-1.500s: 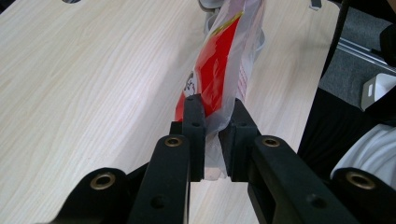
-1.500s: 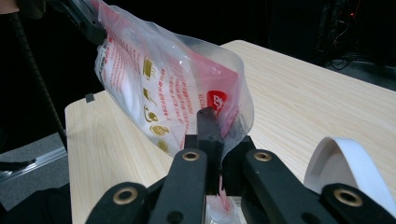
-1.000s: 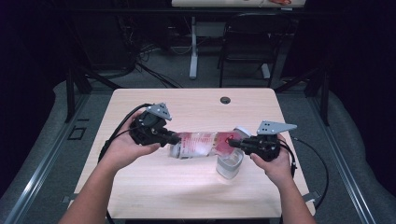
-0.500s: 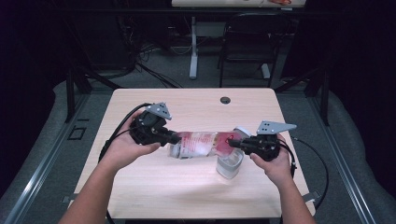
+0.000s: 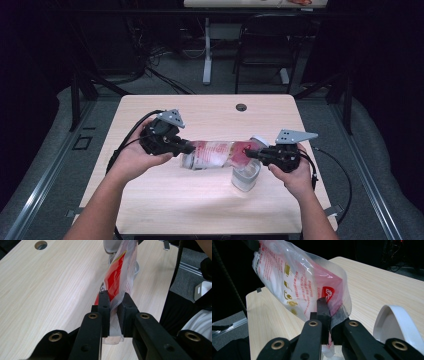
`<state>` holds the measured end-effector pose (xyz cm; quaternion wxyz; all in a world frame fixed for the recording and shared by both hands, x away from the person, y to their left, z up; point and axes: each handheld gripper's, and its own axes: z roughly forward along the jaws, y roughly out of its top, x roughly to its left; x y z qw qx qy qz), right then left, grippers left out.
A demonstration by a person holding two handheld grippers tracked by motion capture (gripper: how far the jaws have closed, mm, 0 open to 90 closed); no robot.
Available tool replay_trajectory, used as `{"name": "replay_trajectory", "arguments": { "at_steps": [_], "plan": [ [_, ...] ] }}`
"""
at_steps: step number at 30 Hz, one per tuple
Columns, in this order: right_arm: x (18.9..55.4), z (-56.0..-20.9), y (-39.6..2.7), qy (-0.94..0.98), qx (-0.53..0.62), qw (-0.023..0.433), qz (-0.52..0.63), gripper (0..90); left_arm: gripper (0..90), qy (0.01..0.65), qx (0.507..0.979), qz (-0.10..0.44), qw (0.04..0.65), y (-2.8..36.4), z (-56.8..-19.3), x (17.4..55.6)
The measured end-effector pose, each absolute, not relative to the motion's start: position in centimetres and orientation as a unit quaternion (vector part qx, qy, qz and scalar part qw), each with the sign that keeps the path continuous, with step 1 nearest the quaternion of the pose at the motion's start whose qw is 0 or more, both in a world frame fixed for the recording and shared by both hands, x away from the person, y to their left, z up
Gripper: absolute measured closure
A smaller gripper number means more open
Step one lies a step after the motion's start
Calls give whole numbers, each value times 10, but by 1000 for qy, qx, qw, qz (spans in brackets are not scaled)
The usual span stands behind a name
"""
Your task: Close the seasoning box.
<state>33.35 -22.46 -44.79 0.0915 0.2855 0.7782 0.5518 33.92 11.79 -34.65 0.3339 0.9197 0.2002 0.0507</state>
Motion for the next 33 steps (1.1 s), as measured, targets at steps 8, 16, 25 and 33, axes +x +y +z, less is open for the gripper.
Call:
{"name": "replay_trajectory", "arguments": {
  "at_steps": [8,16,25,33],
  "plan": [
    [333,-448,-225,779,286,92,551,881,817,201,920,52,333,116,-345,339],
    [334,-448,-226,781,285,91,549,881,817,199,921,52,331,115,-344,339],
    [334,-449,-226,785,282,91,544,875,816,198,921,52,330,113,-342,339],
    [333,-449,-225,790,282,97,536,871,816,197,923,54,326,111,-340,338]
  ]
}}
